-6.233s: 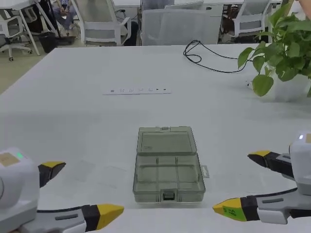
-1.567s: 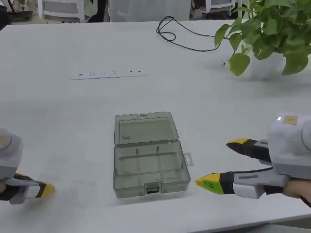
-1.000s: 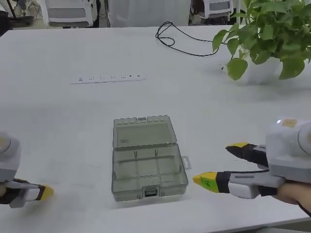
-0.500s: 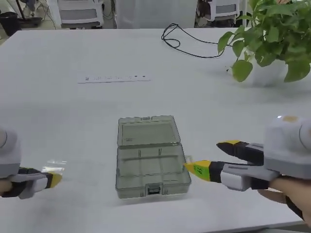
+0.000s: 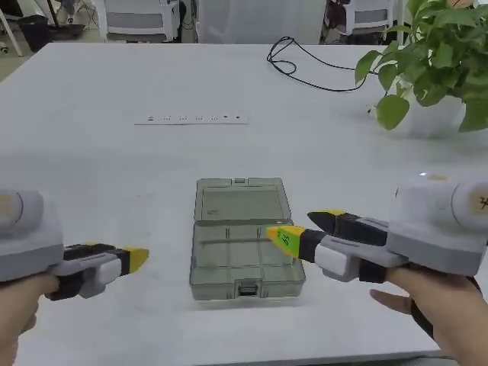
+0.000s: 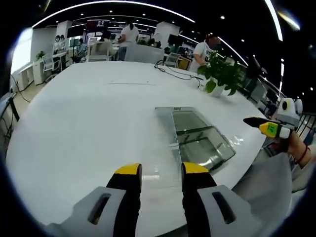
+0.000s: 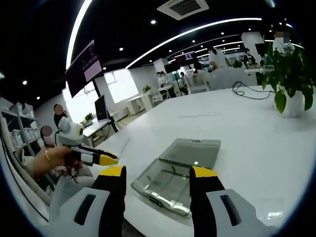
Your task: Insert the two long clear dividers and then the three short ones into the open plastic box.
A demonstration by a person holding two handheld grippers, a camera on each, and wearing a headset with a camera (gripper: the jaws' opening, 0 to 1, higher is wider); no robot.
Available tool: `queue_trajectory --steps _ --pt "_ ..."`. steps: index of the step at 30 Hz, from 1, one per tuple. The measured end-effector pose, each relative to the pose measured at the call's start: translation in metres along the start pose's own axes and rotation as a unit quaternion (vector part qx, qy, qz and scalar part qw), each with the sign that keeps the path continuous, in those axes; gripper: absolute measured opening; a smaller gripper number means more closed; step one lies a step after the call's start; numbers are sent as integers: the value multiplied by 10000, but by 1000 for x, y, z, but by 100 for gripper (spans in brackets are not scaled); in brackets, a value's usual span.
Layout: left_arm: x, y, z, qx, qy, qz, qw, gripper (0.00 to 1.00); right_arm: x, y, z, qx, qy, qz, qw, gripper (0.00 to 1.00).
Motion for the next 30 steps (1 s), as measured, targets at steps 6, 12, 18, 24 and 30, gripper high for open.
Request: queue_trajectory --steps 6,12,18,24,30 --pt "20 -1 10 574 -21 -109 9983 30 -12 11 -5 90 165 227 9996 45" --pt "41 -2 20 1104 146 -283 9934 30 -24 21 -2 386 406 473 9973 38" --pt "56 -2 29 1438 336 -341 9885 30 -37 32 -1 468 603 712 9945 34" --pt "67 -1 31 1547 423 -371 9864 30 -48 42 -2 503 758 907 9917 31" --pt "75 1 30 1582 370 -442 9857 30 -52 49 -5 473 812 939 9911 26"
Point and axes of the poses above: the centre of the closed fingertips' face, and the gripper's own axes: y roughly forward along the fingers, x roughly to its right, z roughly out of its top, the point moved 7 cm from there along -y, roughly backward along the fingers, and after that the axes turned 13 degrees about y, right-handed, at the moved point
